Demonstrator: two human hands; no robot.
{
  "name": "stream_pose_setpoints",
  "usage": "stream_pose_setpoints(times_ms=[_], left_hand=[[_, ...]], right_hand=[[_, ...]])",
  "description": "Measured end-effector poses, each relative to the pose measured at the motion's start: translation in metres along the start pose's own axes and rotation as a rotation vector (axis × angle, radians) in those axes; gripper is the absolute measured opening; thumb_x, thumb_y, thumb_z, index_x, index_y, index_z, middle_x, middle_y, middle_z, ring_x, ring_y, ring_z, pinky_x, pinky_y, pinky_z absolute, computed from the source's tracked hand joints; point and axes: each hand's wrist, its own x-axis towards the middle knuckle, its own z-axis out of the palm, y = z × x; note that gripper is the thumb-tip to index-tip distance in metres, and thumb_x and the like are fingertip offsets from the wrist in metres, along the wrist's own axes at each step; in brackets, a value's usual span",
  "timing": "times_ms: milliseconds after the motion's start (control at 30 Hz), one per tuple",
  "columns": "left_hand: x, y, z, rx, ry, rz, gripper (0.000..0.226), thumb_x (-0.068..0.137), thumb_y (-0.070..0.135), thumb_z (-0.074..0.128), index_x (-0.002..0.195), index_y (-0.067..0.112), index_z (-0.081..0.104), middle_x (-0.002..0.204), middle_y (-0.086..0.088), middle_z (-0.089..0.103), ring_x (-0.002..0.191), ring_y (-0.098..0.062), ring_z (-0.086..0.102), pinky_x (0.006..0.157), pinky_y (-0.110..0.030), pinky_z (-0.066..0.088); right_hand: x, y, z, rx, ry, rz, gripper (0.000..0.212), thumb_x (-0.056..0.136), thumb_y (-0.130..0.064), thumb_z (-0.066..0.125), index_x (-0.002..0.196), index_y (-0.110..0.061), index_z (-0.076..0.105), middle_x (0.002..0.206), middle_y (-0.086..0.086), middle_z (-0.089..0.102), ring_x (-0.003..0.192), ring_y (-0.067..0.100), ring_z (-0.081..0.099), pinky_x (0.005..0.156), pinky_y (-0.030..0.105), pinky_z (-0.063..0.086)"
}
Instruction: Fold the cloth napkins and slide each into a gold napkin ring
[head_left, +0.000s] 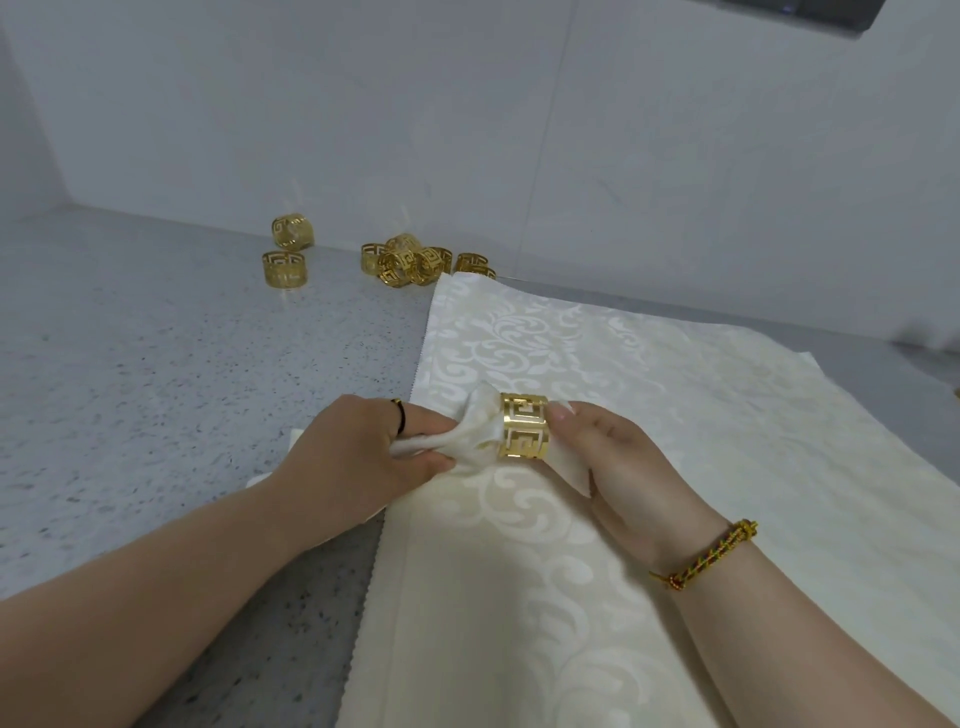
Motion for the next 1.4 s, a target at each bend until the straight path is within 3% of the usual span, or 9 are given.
stream_pose_setpoints(times_ms=[167, 300, 533, 633, 833, 933, 1067, 1267, 1400], left_hand=[[-0.001, 0.006, -0.003, 0.053, -0.014, 0.044, 0.014, 0.066, 0.053, 0.060, 0.078, 0.054, 0.052, 0.078, 0.011, 0.067, 0.079, -0.010, 0.063, 0.071, -0.014, 0.046], [-0.002, 0.009, -0.002, 0.098, -0.013, 0.072, 0.049, 0.081, 0.026, 0.067, 0.093, 0.060, 0.035, 0.084, 0.024, 0.060, 0.085, -0.004, 0.061, 0.074, -0.008, 0.043], [0.000, 0.004, 0.003, 0.206, -0.034, 0.080, 0.040, 0.083, 0.039, 0.061, 0.123, 0.032, 0.054, 0.092, 0.014, 0.064, 0.081, -0.003, 0.060, 0.072, -0.011, 0.043], [0.002, 0.007, 0.002, 0.261, -0.050, 0.060, 0.055, 0.082, 0.037, 0.059, 0.131, 0.040, 0.035, 0.085, 0.025, 0.046, 0.074, -0.001, 0.051, 0.065, -0.005, 0.035], [-0.001, 0.022, 0.014, 0.555, -0.100, 0.164, 0.106, 0.046, 0.088, 0.031, 0.123, 0.054, -0.033, 0.119, 0.016, 0.048, 0.088, -0.003, 0.044, 0.068, -0.017, 0.030], [0.002, 0.028, 0.019, 0.427, -0.077, 0.147, 0.101, 0.060, 0.080, 0.053, 0.129, 0.056, -0.015, 0.134, 0.024, 0.037, 0.107, 0.000, 0.046, 0.072, -0.013, 0.033], [0.006, 0.021, 0.020, 0.303, -0.063, 0.116, 0.053, 0.063, 0.062, 0.069, 0.109, 0.039, 0.056, 0.093, 0.018, 0.059, 0.089, 0.000, 0.055, 0.072, -0.014, 0.039], [0.002, 0.021, 0.024, 0.319, 0.061, 0.101, 0.029, 0.067, 0.055, 0.066, 0.081, 0.040, 0.047, 0.076, 0.020, 0.050, 0.071, 0.000, 0.051, 0.061, -0.008, 0.033], [0.001, 0.024, 0.024, 0.318, 0.071, 0.076, 0.029, 0.067, 0.051, 0.068, 0.088, 0.038, 0.053, 0.072, 0.018, 0.050, 0.073, -0.003, 0.052, 0.066, -0.015, 0.039]], right_hand=[[-0.001, 0.001, 0.002, -0.024, 0.013, 0.031, 0.021, 0.091, -0.007, 0.050, 0.087, -0.009, 0.070, 0.087, 0.011, 0.069, 0.080, 0.021, 0.064, 0.082, 0.031, 0.051], [-0.001, 0.001, 0.000, -0.075, -0.033, 0.041, 0.017, 0.089, -0.004, 0.052, 0.093, -0.004, 0.068, 0.081, 0.010, 0.068, 0.071, 0.016, 0.064, 0.066, 0.018, 0.053], [0.005, 0.003, 0.002, -0.310, 0.065, 0.006, 0.012, 0.080, 0.000, 0.064, 0.091, 0.004, 0.067, 0.085, 0.018, 0.064, 0.079, 0.023, 0.058, 0.082, 0.034, 0.048], [0.003, 0.002, 0.003, -0.345, 0.047, -0.008, 0.005, 0.081, -0.002, 0.062, 0.078, -0.003, 0.067, 0.074, 0.011, 0.062, 0.070, 0.016, 0.056, 0.069, 0.024, 0.045], [-0.003, 0.003, 0.015, -0.425, 0.059, -0.130, 0.025, 0.076, -0.003, 0.064, 0.058, -0.018, 0.056, 0.053, -0.006, 0.046, 0.041, -0.001, 0.040, 0.044, 0.008, 0.032], [-0.002, 0.007, 0.020, -0.491, 0.041, -0.188, 0.027, 0.074, -0.004, 0.065, 0.056, -0.021, 0.054, 0.047, -0.014, 0.049, 0.043, -0.005, 0.045, 0.046, 0.005, 0.032], [-0.003, 0.007, 0.021, -0.519, 0.016, -0.193, 0.026, 0.074, -0.004, 0.064, 0.058, -0.021, 0.053, 0.037, -0.022, 0.046, 0.043, -0.009, 0.046, 0.046, 0.005, 0.031], [-0.004, 0.006, 0.025, -0.387, 0.005, -0.195, 0.028, 0.072, 0.004, 0.065, 0.058, -0.018, 0.055, 0.091, -0.009, 0.057, 0.074, 0.012, 0.052, 0.074, 0.025, 0.042], [-0.002, 0.005, 0.020, -0.407, -0.048, -0.220, 0.032, 0.071, 0.008, 0.066, 0.058, -0.019, 0.054, 0.094, -0.010, 0.054, 0.072, 0.008, 0.050, 0.070, 0.023, 0.038]])
